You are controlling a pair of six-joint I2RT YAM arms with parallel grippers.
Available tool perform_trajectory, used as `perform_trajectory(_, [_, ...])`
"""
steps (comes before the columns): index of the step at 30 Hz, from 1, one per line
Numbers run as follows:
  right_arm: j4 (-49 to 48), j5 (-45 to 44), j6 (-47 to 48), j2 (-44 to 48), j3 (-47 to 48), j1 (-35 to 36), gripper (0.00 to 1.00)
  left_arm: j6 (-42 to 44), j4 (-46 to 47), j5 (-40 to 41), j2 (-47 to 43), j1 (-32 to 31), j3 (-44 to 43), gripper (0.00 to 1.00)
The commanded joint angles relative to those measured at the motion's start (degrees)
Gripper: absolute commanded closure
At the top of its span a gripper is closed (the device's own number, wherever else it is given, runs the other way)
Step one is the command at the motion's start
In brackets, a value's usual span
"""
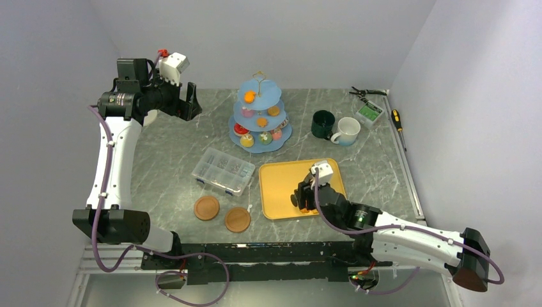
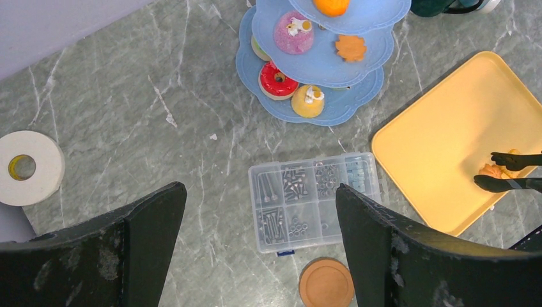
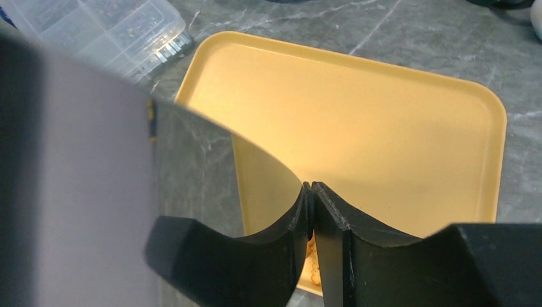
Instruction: Serve the afternoon tea
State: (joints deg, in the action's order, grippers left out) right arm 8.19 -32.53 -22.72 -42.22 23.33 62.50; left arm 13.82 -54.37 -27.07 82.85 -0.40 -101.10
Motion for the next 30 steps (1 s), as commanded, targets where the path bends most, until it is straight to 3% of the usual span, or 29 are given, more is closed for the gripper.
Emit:
perform_trajectory(1, [0.2,-5.1,-3.8,0.7,-0.3,1.2,0.43,0.0,0.0,-0.8,-0.8,0.2,-2.0,0.07])
perform_trajectory(14, [2.3,-7.5,-7.2,1.0,-1.8,3.5,0.43,-0.1,-0.1,-1.0,-0.5,0.2,-2.6,0.07])
perform_trajectory(26, [4.0,-12.2,-11.9,-5.2,-0.6,9.5,0.43,0.0,-0.5,-1.1,-0.5,0.2,-3.2,0.07])
perform_trajectory(30, [-0.9,-11.8,-10.9,-5.7,-1.2,11.2,0.44,-0.1,-0.3,-0.9,-0.7,0.2,-3.1,0.07])
